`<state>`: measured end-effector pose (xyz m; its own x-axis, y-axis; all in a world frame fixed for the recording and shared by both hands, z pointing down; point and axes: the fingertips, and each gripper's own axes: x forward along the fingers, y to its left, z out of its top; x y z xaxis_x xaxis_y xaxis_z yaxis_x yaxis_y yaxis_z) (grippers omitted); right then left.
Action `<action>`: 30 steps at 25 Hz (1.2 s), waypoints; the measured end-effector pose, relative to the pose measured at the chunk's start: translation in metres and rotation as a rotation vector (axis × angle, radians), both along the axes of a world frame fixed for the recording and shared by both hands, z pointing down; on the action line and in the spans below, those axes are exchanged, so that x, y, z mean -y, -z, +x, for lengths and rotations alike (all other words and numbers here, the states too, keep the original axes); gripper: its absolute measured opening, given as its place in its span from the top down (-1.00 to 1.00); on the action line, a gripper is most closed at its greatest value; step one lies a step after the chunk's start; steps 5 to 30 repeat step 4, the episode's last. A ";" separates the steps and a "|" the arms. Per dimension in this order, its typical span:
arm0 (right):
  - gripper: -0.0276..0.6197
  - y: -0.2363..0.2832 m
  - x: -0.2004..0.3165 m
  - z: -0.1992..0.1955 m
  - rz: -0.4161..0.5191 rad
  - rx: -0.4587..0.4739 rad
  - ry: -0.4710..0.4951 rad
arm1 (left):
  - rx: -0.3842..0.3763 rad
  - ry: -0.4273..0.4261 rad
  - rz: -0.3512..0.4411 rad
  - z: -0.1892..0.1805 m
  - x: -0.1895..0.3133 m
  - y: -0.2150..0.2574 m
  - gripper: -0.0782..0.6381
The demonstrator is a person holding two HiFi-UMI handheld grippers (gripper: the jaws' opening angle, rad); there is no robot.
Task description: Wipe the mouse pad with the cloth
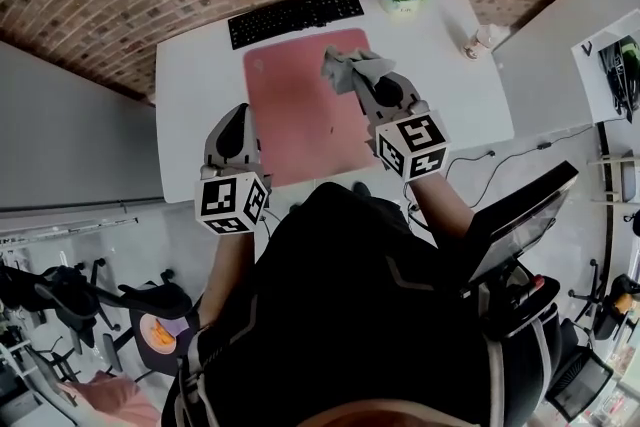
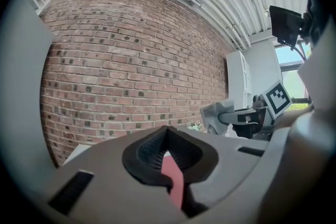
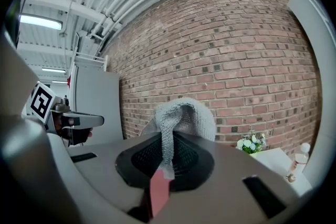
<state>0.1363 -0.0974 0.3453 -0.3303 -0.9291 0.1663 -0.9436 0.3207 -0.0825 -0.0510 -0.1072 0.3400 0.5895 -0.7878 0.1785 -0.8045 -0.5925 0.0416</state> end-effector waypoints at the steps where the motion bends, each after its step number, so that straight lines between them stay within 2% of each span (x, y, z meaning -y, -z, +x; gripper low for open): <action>1: 0.82 0.000 0.000 0.000 0.001 0.000 0.000 | 0.000 -0.001 -0.001 0.000 -0.001 0.000 0.78; 30: 0.82 0.000 0.000 -0.003 0.003 0.003 0.001 | -0.001 -0.002 -0.006 -0.001 -0.003 -0.002 0.78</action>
